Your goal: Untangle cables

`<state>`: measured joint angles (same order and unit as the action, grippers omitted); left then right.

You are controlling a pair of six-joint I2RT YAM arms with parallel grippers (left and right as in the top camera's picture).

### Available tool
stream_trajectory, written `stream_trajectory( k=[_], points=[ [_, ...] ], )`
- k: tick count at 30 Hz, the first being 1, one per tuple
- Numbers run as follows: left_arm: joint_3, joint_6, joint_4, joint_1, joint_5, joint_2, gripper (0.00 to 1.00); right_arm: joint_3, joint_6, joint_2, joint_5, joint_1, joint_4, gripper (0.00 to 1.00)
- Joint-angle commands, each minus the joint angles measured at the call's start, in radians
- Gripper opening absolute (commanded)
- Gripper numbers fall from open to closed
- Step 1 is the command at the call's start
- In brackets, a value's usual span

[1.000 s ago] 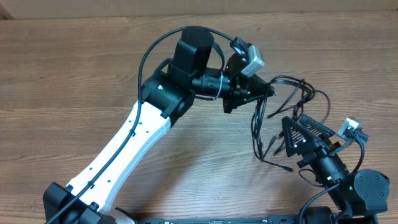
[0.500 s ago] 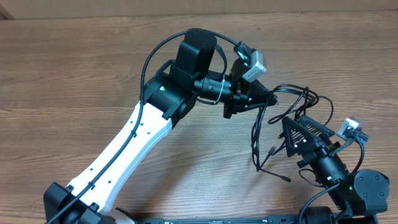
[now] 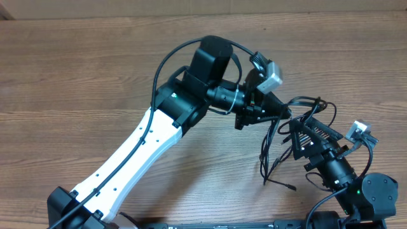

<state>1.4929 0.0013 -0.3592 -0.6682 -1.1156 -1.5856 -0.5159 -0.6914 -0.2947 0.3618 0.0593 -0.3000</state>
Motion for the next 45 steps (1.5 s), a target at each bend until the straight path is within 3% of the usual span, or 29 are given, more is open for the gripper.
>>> stream_trajectory(
  k=[1,19,31,34,40,44,45],
  points=[
    [0.015,-0.010,0.005,-0.011,-0.040,0.030,0.04,-0.007,0.012,0.000,-0.032,-0.003,-0.008,0.88],
    [0.015,-0.008,0.035,-0.080,-0.108,0.030,0.04,-0.007,0.012,0.000,-0.054,-0.003,-0.023,0.83],
    [0.015,-0.009,0.043,-0.079,-0.109,0.030,0.04,-0.007,0.012,0.000,-0.058,-0.003,-0.024,0.46],
    [0.015,-0.009,0.043,-0.079,-0.109,0.030,0.04,-0.007,0.012,0.000,-0.078,-0.003,-0.036,0.41],
    [0.015,-0.009,0.043,-0.079,-0.109,0.030,0.04,-0.007,0.012,0.000,-0.103,-0.003,-0.062,0.41],
    [0.015,-0.009,0.043,-0.079,-0.110,0.030,0.04,-0.007,0.013,0.000,-0.132,-0.003,-0.079,0.60],
    [0.015,-0.009,0.043,-0.079,-0.111,0.030,0.04,-0.007,0.012,0.000,-0.139,-0.003,-0.085,0.61]
  ],
)
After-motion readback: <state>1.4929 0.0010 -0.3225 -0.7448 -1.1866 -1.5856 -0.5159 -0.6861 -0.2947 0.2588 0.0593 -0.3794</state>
